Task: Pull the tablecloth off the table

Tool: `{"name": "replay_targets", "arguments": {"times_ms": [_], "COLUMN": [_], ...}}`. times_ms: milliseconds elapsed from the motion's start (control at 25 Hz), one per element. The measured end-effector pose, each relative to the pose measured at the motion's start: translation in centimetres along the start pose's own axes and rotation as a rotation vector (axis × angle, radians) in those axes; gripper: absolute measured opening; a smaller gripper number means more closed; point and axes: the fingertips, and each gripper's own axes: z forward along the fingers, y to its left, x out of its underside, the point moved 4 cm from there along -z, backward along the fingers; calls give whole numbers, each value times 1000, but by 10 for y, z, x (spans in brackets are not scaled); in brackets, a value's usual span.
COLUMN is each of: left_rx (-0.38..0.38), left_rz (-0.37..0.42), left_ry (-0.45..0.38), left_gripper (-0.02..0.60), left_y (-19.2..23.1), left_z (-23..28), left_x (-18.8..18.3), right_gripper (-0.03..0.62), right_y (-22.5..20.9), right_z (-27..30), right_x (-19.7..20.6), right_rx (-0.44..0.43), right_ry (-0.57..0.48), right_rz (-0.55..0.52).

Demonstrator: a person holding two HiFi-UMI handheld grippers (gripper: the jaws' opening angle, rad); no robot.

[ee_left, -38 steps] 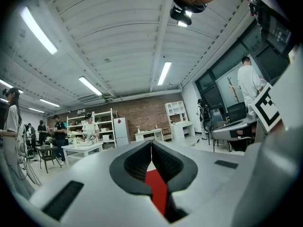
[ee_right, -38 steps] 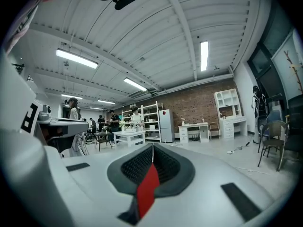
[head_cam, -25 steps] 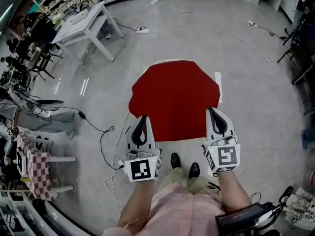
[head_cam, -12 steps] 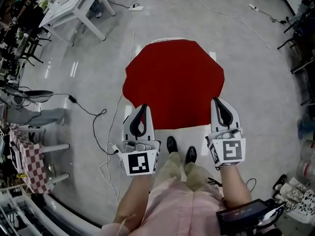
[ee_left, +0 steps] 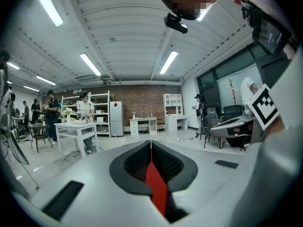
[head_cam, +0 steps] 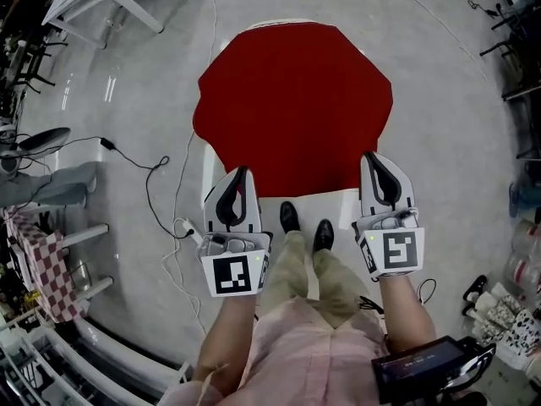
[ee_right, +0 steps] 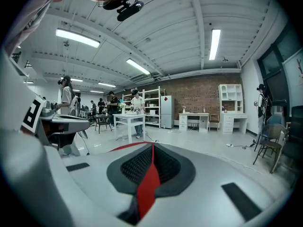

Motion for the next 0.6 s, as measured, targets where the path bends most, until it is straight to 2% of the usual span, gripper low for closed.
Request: {"name": "replay_targets", "arguments": {"times_ms": [400,600], "left_rx": [-10,26], "left_rz": [-35,-43], "left_ry": [53,39], "left_gripper": [26,26], "left_y": [1,-13], "left_z": [2,-5], "left_x": [59,77], "right_gripper": [21,21], "right_y": [1,-3], "right_z": [2,-6], "right_x": [67,89], "right_rx": [-23,-28], "right_ry": [83,97], "right_rz": [2,-8]}}
